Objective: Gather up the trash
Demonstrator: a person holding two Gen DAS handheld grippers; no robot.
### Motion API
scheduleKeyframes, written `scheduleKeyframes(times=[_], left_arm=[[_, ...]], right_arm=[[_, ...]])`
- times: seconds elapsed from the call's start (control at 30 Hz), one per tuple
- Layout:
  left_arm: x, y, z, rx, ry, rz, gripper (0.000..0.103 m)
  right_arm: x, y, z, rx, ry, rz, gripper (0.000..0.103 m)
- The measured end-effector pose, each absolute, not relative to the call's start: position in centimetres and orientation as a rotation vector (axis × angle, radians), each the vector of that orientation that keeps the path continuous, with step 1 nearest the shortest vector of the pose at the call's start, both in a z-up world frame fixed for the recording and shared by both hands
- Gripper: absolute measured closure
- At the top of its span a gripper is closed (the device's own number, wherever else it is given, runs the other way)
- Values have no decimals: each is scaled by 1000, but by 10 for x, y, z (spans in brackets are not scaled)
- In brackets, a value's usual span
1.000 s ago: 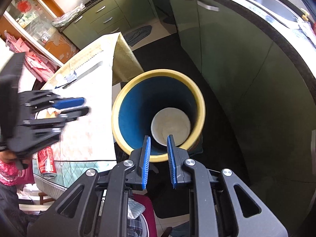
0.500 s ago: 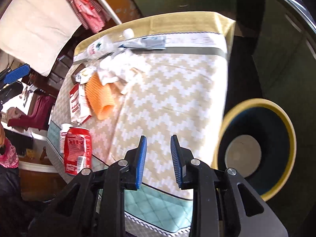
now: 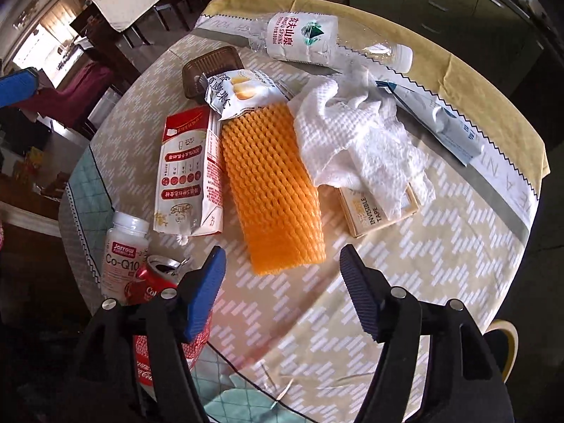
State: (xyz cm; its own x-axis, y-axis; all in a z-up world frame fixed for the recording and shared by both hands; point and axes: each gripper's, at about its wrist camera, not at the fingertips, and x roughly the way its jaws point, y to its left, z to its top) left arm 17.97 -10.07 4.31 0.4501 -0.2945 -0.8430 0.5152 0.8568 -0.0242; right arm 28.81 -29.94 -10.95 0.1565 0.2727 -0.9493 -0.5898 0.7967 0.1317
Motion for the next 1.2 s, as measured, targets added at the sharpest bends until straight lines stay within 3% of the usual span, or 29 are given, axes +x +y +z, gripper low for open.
scheduleKeyframes(times=[0.13, 0.27, 0.33, 0.8, 1.03, 1.2], left_arm=[[179, -89, 40, 232, 990, -493, 61], [178, -84, 36, 227, 1000, -486, 61], [178, -83, 34, 228, 1004, -486, 61], [184, -111, 28, 285, 1016, -507, 57], [200, -142, 11, 333, 1061, -531, 54], [217, -169, -5, 361, 1090, -545, 54]], right_arm=[[296, -291, -126, -328, 1311, 607, 42], [299, -289, -136, -306, 1321, 586, 77], [299, -294, -132, -260, 1315, 590, 90], [236, -373, -82, -36, 1272, 637, 91], [220, -491, -63, 94, 1200, 369, 90], [213, -587, -88, 155, 1235, 105, 90]])
